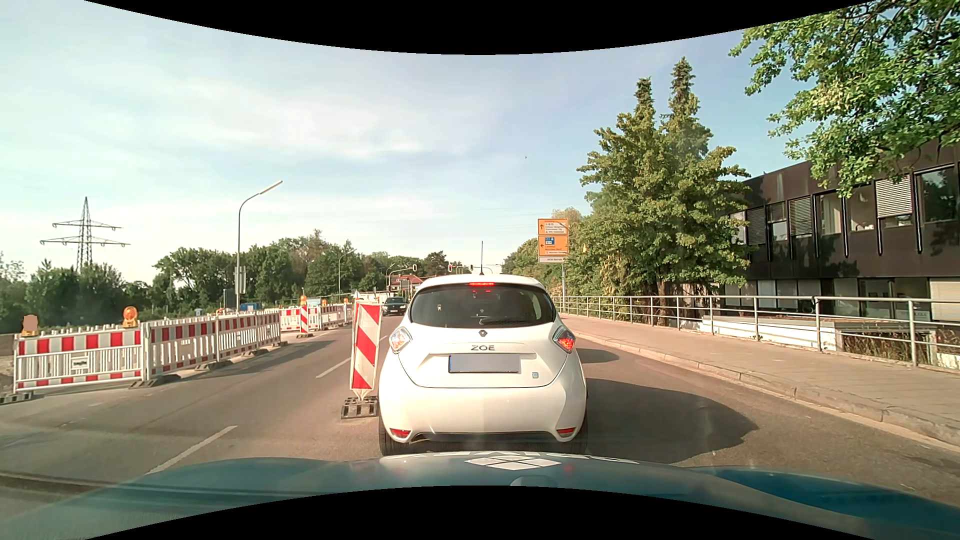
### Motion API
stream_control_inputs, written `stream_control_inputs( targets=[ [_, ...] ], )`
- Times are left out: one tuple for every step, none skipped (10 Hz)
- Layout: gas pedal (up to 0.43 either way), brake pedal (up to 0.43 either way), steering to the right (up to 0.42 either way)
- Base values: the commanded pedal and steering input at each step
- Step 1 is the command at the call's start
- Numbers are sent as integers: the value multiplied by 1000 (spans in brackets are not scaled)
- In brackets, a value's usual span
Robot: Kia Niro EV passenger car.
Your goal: Follow the waypoints while adhering to traffic rules and regulations
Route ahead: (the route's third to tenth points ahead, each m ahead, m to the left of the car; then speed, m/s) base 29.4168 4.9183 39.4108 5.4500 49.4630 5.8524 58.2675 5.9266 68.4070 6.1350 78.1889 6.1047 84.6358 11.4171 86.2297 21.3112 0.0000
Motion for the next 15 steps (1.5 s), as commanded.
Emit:
stream_control_inputs(
  targets=[
    [0,280,-15],
    [0,280,-15],
    [0,280,-15],
    [0,280,-15],
    [0,280,-15],
    [0,280,-15],
    [0,280,-15],
    [0,280,-15],
    [0,280,-15],
    [0,280,-16],
    [0,280,-16],
    [0,280,-17],
    [0,280,-17],
    [0,280,-17],
    [0,280,-17]
  ],
)
